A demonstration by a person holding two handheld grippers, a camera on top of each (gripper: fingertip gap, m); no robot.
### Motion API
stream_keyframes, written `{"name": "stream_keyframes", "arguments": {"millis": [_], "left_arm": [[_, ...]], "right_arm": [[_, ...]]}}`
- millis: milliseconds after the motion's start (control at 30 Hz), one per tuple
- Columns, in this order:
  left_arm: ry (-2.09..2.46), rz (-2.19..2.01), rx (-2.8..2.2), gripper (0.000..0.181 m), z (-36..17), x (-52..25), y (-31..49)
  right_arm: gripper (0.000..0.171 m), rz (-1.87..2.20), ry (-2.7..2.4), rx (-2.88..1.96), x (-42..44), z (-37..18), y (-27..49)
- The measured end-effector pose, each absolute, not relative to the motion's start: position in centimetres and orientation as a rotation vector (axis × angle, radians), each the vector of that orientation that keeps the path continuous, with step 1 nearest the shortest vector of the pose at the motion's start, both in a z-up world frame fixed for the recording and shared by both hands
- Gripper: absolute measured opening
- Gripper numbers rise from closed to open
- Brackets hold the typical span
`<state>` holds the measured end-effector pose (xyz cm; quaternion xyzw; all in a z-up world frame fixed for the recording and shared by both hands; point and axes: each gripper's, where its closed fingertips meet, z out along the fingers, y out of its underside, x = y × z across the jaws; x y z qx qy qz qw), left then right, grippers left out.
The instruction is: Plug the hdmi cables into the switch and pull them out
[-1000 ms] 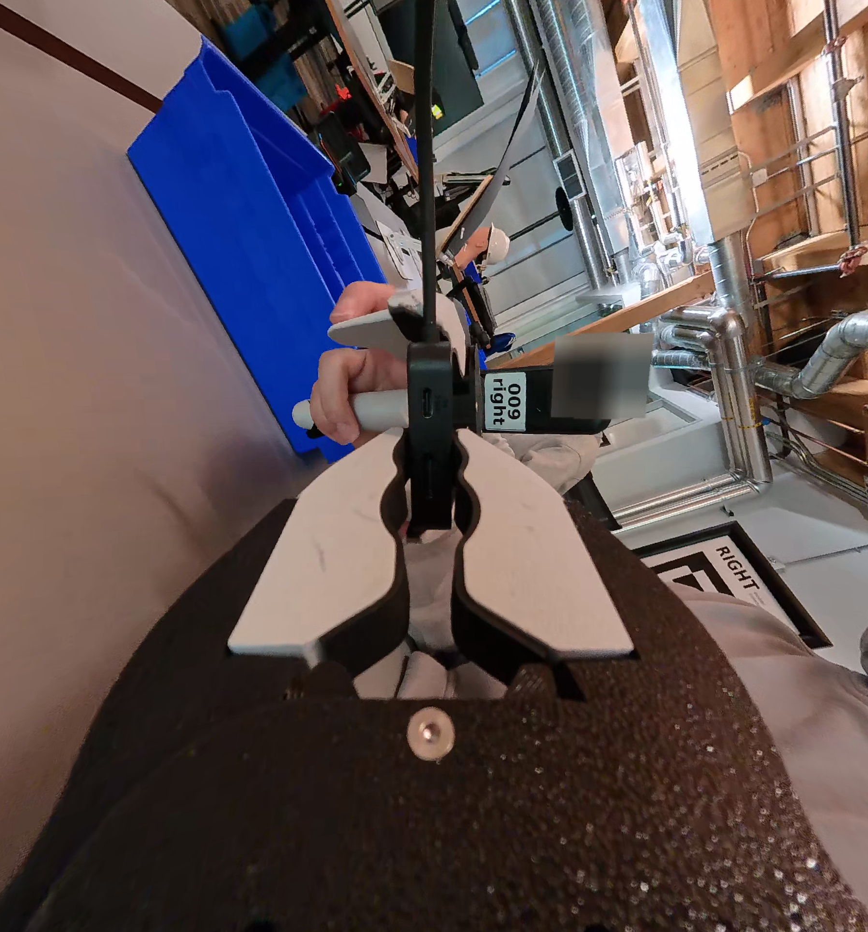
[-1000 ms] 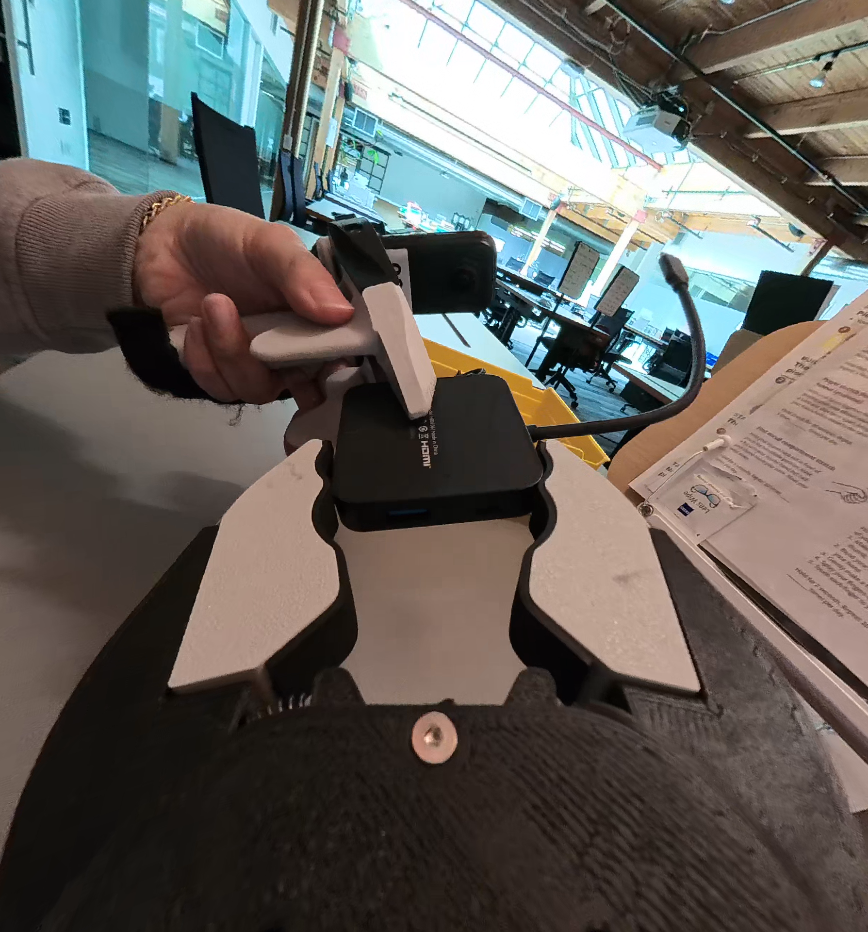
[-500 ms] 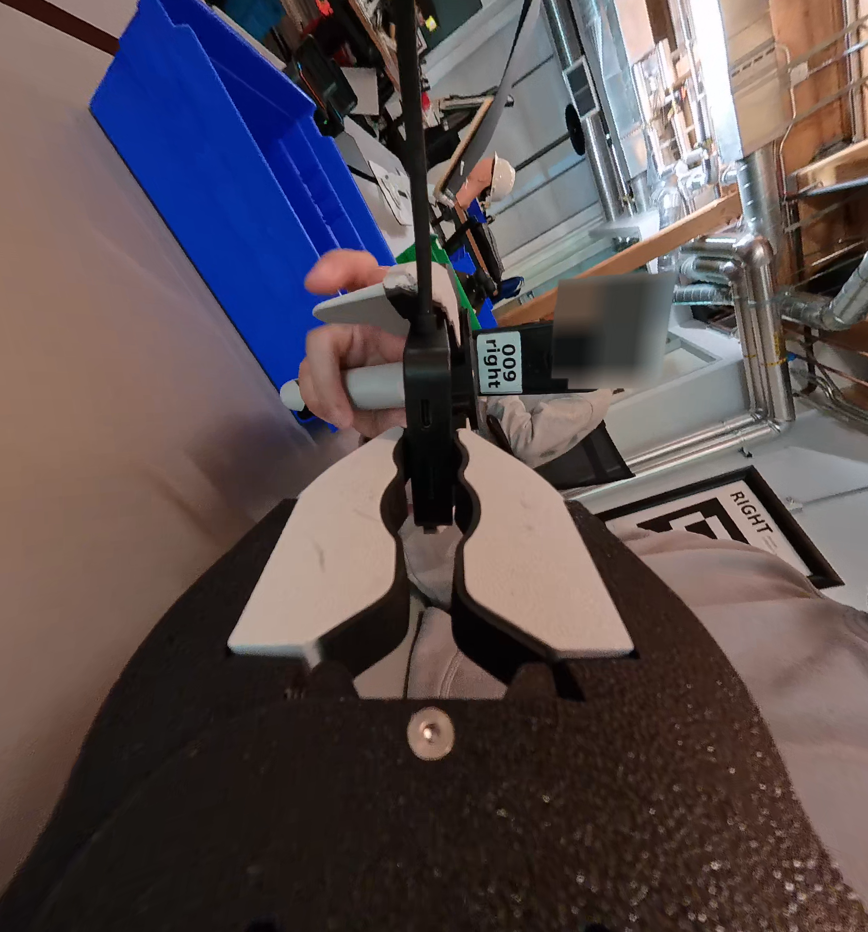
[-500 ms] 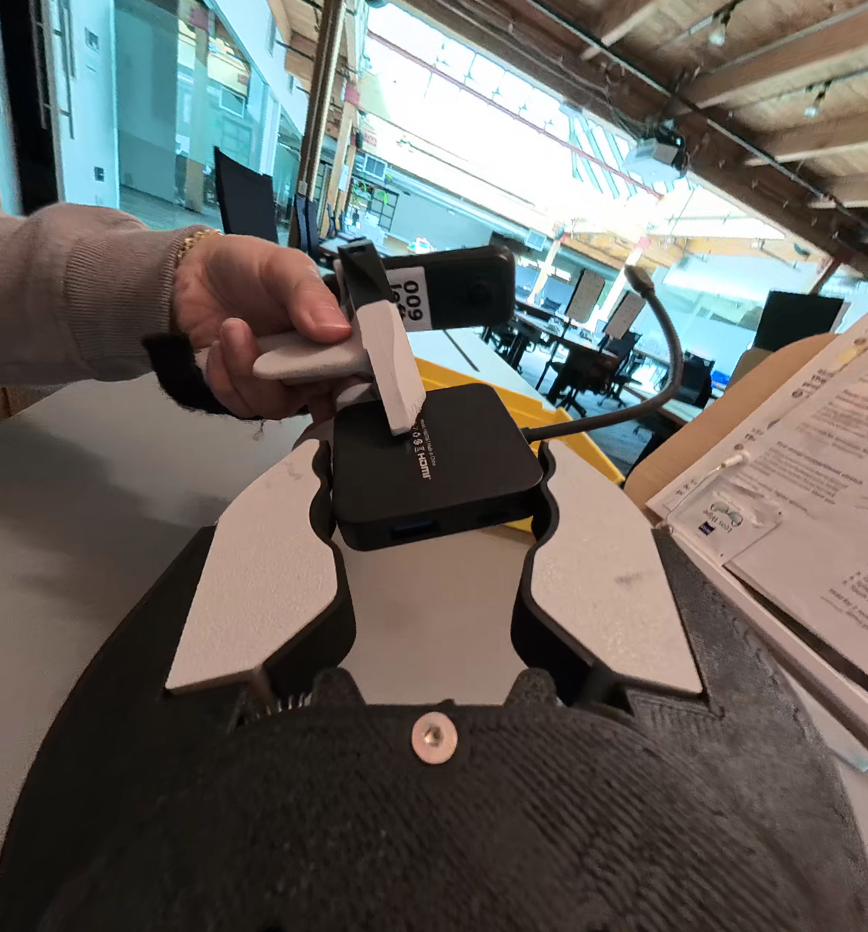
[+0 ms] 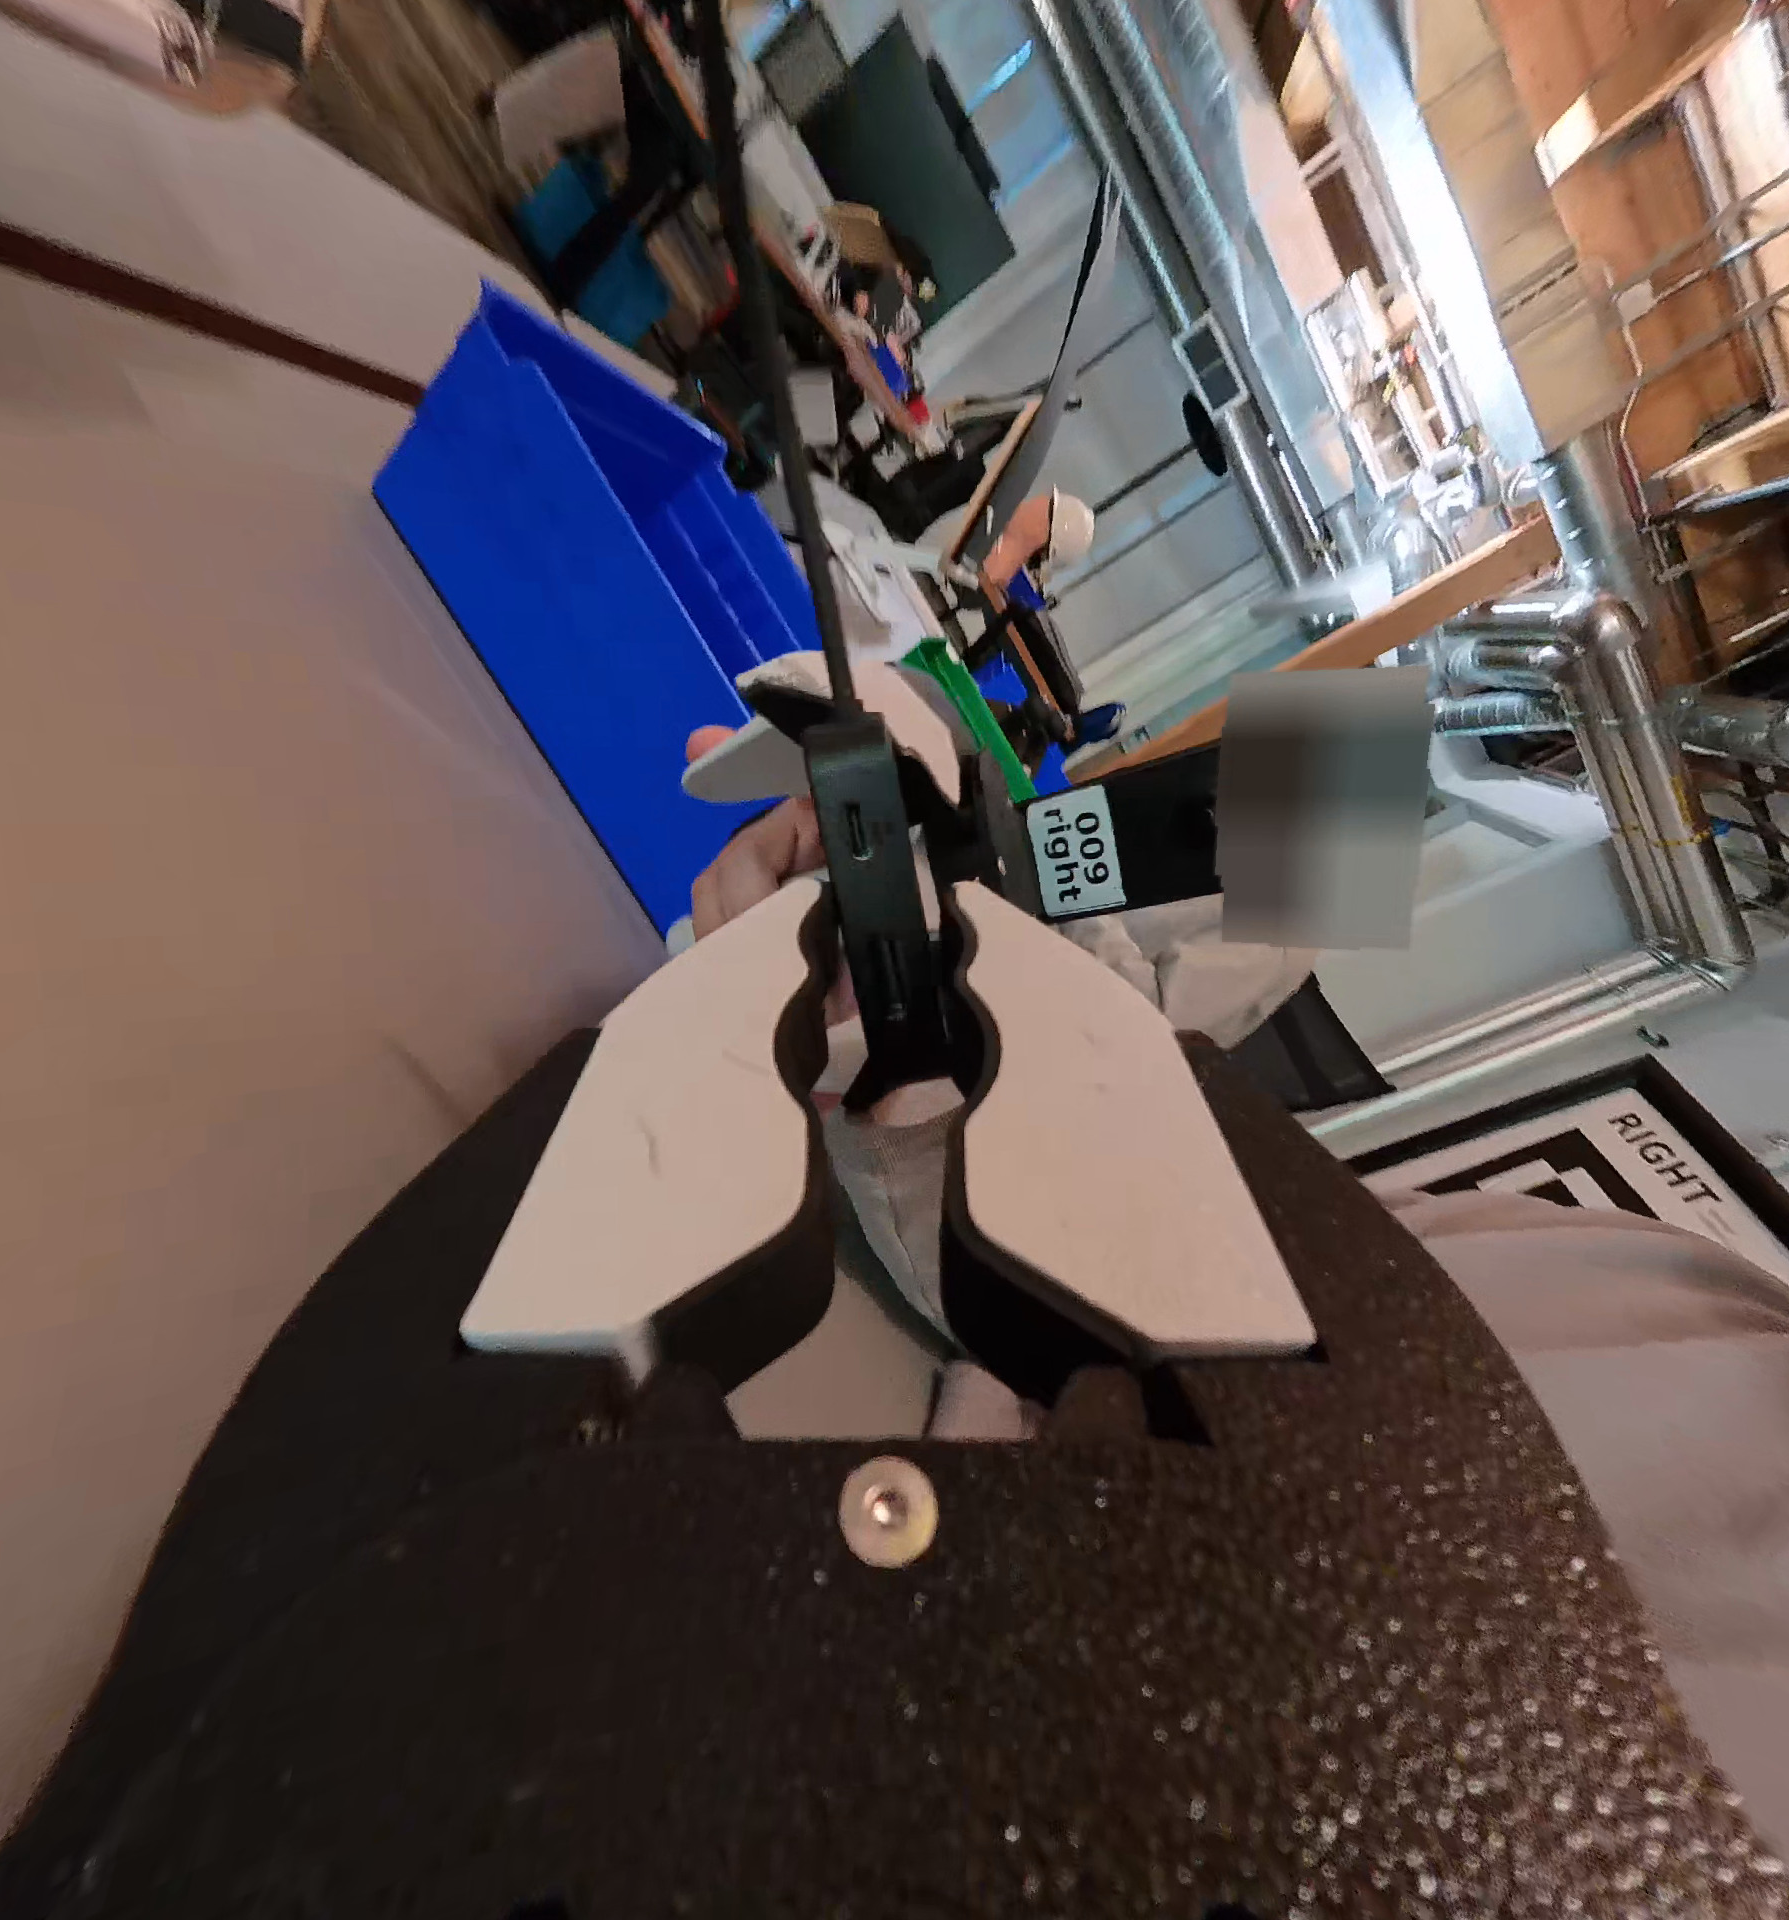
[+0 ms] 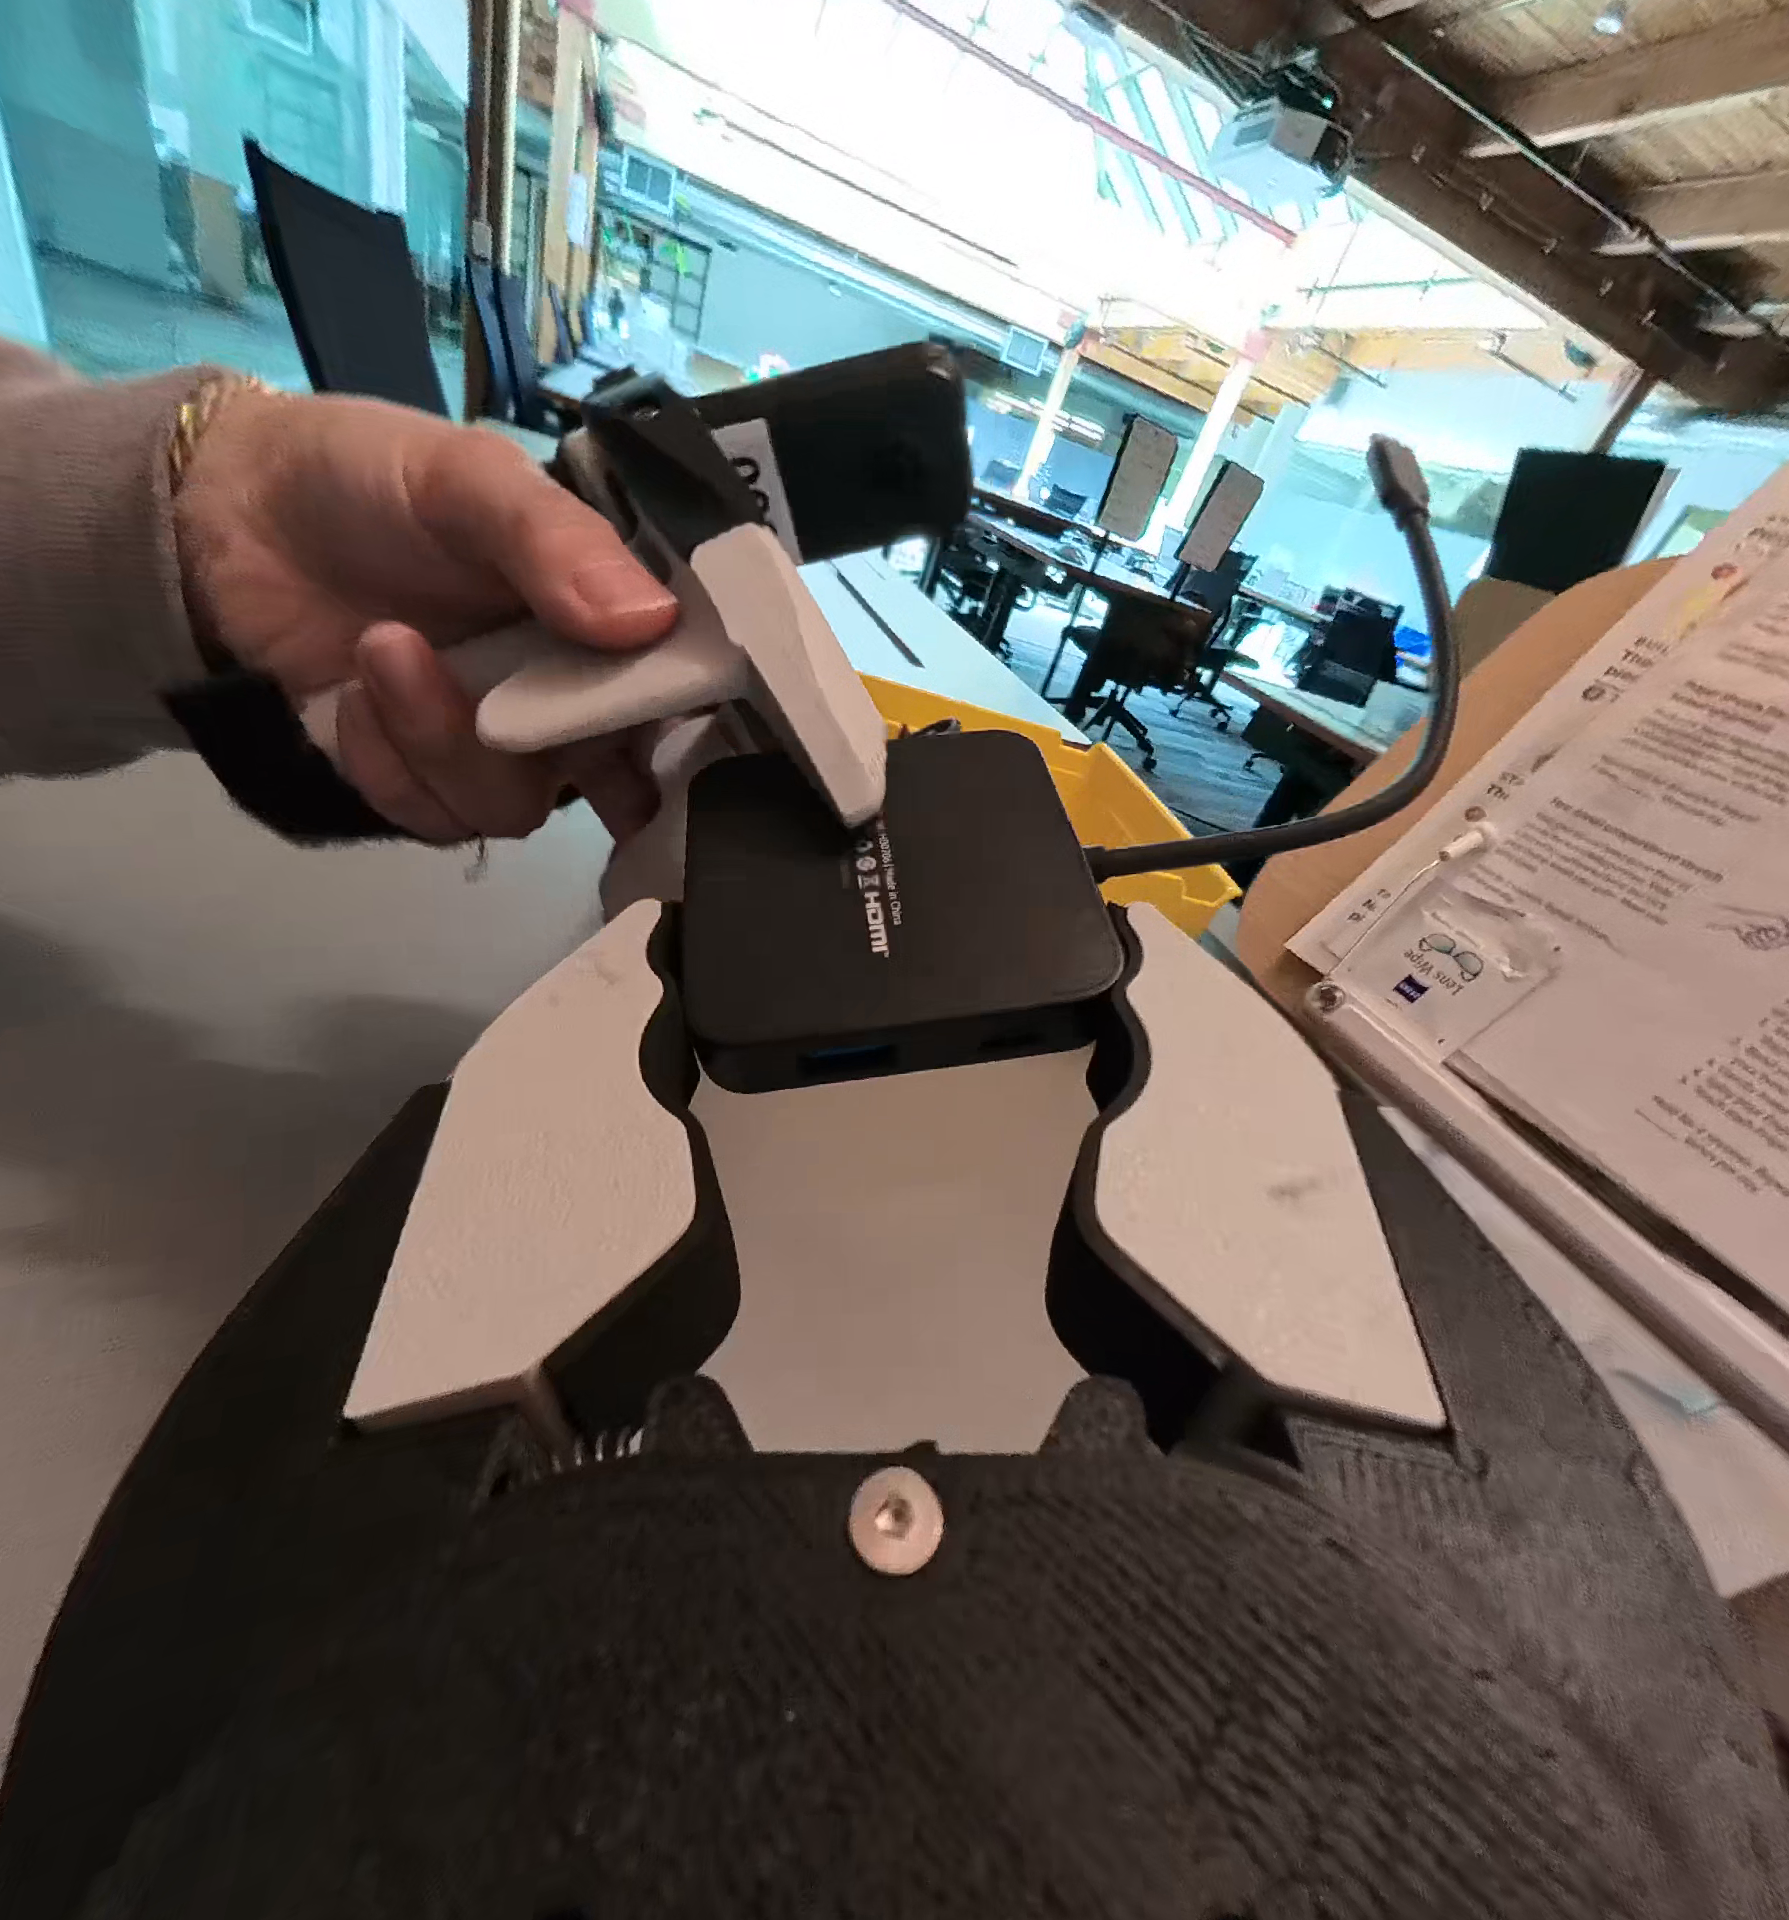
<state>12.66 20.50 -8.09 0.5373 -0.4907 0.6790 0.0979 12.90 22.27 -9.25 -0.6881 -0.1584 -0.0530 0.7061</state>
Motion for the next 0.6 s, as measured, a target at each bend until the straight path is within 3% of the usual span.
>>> {"name": "stream_keyframes", "arguments": {"millis": [267,467,600], "left_arm": [[-1.983,2.213,1.981,0.031,-4.8,11.6,30.1],[-2.330,1.221,2.757,0.035,-9.7,8.1,43.8],[-2.138,1.227,2.753,0.034,-11.8,8.2,45.2]], "right_arm": [[0.076,0.159,-0.020,-1.354,16.3,-8.9,21.3],[0.076,0.165,-0.065,-1.325,15.0,-8.7,22.2],[0.076,0.195,-0.025,-1.244,15.4,-7.8,22.1]]}}
